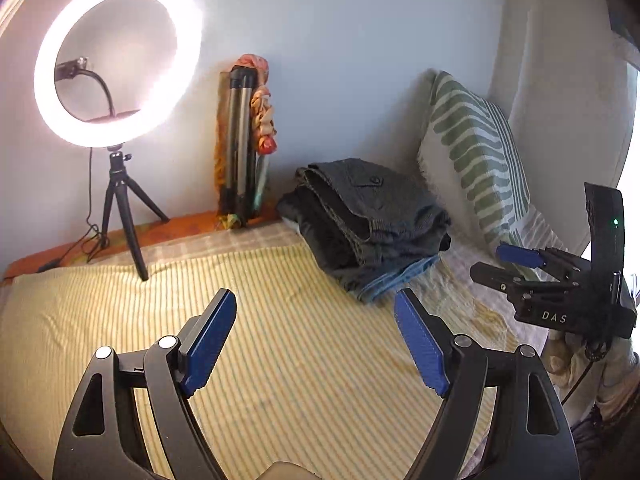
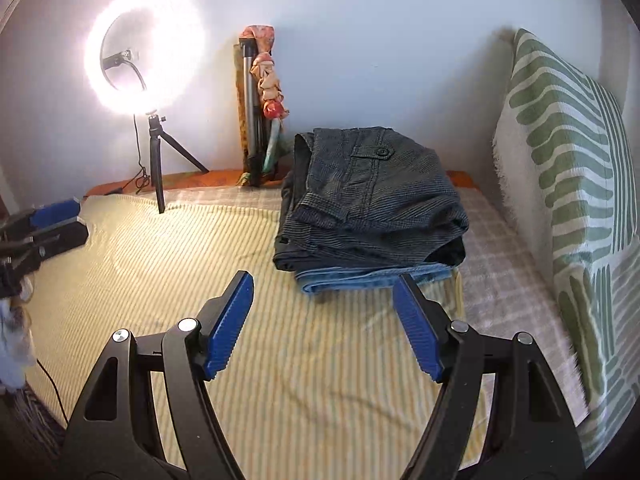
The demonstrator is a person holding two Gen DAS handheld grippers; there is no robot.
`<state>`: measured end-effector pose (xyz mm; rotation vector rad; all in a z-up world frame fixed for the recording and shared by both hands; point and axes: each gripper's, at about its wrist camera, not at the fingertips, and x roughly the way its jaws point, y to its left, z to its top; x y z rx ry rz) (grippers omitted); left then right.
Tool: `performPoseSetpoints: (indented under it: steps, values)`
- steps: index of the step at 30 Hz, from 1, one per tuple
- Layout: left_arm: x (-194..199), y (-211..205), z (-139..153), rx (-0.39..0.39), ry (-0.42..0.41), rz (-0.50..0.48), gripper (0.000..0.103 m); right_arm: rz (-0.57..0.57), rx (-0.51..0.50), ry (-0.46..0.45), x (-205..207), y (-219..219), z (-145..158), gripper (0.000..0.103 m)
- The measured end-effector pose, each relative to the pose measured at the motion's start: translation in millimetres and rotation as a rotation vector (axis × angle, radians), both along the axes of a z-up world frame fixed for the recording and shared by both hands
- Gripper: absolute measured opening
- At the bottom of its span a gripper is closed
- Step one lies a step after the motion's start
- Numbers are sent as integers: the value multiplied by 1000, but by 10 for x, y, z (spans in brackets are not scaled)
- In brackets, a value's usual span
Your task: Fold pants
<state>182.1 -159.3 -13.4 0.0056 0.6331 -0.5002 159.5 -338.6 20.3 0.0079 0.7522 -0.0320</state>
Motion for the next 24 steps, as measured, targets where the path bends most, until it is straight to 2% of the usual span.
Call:
performPoseSetpoints:
  steps: [6, 7, 8, 10, 13, 20, 24]
  values:
    - [-116, 51, -112, 8, -38, 6, 81, -29, -20, -27, -27, 128, -113, 75]
    - [-127, 57, -133, 7, -46, 7, 81, -31, -18, -30, -30, 141, -132, 81]
    - [-151, 65, -165, 4, -56, 12, 81, -37, -16, -39, -34, 151, -146, 93]
    - [-171, 50, -227, 9, -55, 11, 82, -53, -20, -69, -70, 165, -165, 99]
    - [-187, -29, -267, 60, -63, -12, 82, -37, -38, -88, -94, 235, -155, 99]
    - [-258, -50, -219, 40, -77, -9, 83, -44, -24, -132, -155, 291, -111, 103]
    - [-294, -32, -227, 42, -83, -2, 88, -38, -44, -136, -165, 336, -106, 103]
